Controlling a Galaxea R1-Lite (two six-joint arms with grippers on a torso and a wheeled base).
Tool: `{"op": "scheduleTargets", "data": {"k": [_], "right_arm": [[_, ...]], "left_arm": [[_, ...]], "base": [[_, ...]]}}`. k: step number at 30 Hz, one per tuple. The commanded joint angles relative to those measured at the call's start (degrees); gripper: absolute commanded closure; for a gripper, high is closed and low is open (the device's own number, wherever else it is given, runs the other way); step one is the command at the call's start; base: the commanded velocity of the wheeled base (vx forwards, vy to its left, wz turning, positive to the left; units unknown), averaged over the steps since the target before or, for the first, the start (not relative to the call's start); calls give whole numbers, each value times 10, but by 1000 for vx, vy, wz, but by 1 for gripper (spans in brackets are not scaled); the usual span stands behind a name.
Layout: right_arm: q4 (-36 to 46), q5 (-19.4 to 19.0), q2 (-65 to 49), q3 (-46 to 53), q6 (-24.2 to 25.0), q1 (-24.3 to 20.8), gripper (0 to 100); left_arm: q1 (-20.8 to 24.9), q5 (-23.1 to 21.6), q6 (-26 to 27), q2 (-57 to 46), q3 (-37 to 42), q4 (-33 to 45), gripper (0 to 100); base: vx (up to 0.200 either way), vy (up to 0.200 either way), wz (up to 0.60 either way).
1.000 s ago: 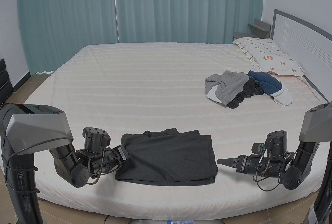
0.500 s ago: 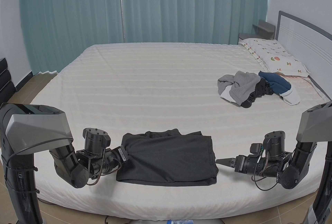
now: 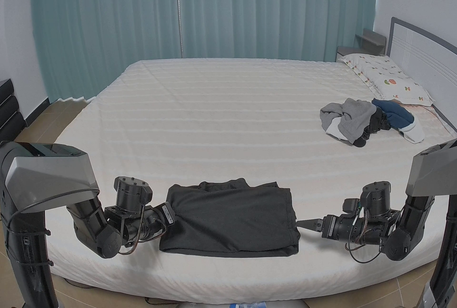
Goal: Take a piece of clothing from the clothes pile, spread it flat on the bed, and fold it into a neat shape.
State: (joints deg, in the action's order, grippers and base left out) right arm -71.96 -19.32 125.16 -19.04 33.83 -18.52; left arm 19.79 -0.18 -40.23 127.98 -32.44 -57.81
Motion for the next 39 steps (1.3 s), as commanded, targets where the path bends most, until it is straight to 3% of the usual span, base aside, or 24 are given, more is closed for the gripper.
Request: {"op": "scheduleTargets", "data": {"k": [1,21,31,32,39], "right_arm": [[0,0,1,0,0,0,0],[-1,0,1,1,0,0,0],[-1,0,-1,1,0,0,0],[-1,0,-1,1,0,0,0],[-1,0,-4,1,0,1,0]], "left_arm": [[1,0,1,-1,1,0,100],[14,17,1,-1,6,0,100],[33,19,0,-1,19,-1,100],[33,19,0,-1,19,-1,0],[37,19,0,-1,22,-6,0]], "base": [[0,200,0],[0,200,0],[0,0,0],[0,0,0],[0,0,0]]}}
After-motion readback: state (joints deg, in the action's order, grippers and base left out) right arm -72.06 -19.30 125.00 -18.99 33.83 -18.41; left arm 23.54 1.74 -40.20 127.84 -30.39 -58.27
